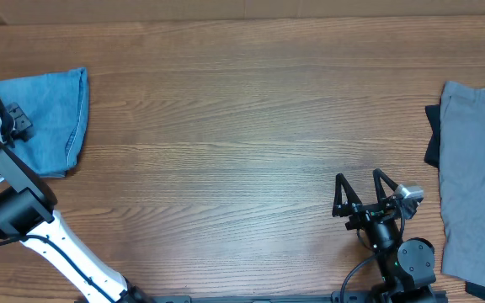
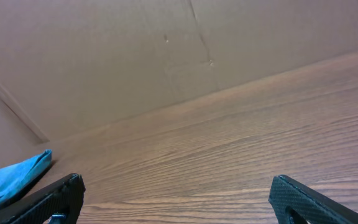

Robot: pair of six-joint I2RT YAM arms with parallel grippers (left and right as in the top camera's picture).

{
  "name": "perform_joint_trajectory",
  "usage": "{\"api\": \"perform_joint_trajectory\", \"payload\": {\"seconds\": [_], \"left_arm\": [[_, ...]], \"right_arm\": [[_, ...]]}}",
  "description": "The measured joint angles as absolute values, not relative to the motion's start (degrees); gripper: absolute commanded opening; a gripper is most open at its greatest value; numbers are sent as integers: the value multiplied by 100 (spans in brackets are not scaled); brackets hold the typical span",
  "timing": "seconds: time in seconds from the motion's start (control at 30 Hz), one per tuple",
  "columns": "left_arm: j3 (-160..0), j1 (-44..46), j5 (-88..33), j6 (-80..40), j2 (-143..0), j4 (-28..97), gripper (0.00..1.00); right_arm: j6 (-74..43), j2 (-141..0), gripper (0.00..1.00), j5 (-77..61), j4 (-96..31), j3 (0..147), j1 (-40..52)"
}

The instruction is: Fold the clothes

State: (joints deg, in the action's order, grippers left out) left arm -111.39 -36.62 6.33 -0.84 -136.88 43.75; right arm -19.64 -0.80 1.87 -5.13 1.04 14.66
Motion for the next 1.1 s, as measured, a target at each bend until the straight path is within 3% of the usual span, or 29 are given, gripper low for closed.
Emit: {"api": "perform_joint_trajectory", "payload": {"seconds": [0.07, 0.43, 0.57, 0.67, 0.73, 0.77, 0.8, 0.83, 1.1], "left_arm": [[-11137, -3662, 635, -36, -13688, 4375, 60], [-11378, -3645, 788, -30, -13684, 4873, 71], [-11587, -3511, 967, -185, -13576, 5177, 85], [-11609, -3439, 965, -427, -13222, 5234, 84], [-11673, -3420, 947, -569, -13028, 5280, 77], [-11701, -3415, 928, -646, -12921, 5345, 53], [-11734, -3415, 923, -714, -12831, 5452, 21], [-11758, -3415, 913, -797, -12761, 5551, 4], [-11675, -3448, 775, -1326, -12709, 5924, 4]], "right_arm": [[-1964, -80, 100, 189, -513, 104, 1466], [-1968, -80, 100, 189, -513, 104, 1466], [-1966, -80, 100, 187, -513, 104, 1466], [-1966, -80, 100, 187, -513, 104, 1466], [-1966, -80, 100, 189, -513, 104, 1466], [-1966, -80, 100, 189, -510, 104, 1466], [-1966, -80, 100, 189, -513, 104, 1466], [-1968, -80, 100, 189, -513, 104, 1466], [-1964, -80, 100, 187, -513, 104, 1466]]}}
